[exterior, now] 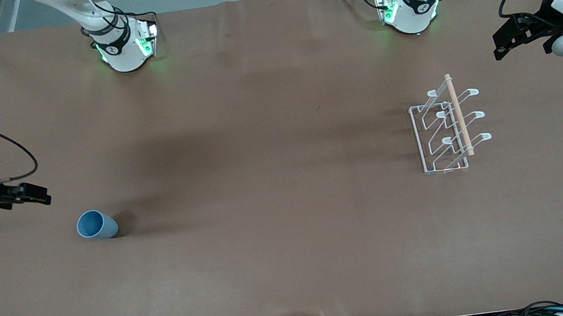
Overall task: Hang cup on cup holder
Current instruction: 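Reach the right gripper down to the light blue cup and grasp it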
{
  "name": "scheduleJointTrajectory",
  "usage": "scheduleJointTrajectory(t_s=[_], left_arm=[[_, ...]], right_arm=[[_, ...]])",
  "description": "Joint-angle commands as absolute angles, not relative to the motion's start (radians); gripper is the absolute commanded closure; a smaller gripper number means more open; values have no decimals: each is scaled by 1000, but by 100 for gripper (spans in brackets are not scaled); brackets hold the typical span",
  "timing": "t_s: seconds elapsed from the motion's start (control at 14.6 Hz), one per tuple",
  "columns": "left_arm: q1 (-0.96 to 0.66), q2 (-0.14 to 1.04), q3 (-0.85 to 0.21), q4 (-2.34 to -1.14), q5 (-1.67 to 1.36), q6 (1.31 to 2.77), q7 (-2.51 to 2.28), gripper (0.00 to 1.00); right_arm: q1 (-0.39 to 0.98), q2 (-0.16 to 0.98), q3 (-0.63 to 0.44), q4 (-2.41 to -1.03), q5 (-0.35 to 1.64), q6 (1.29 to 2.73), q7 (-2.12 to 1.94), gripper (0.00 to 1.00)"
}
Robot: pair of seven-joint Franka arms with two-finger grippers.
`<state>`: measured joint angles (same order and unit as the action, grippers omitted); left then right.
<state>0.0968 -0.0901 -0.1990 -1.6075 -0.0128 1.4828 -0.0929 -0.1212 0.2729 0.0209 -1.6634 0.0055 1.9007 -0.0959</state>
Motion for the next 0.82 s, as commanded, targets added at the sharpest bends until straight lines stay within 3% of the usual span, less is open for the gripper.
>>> scheduleJointTrajectory(t_s=[0.0, 0.34, 0.75], left_arm=[[97, -80, -201, -1582, -14, 1463, -78, 0], [100, -78, -199, -1582, -17, 1463, -74, 0], [100, -78, -199, -1582, -18, 1463, -69, 0]], right_arm=[[-144, 339, 32, -1696, 23, 1983, -132, 2], [-147, 466, 32, -1723, 23, 2163, -132, 2], [-176, 543, 38, -1727, 23, 2201, -133, 5]])
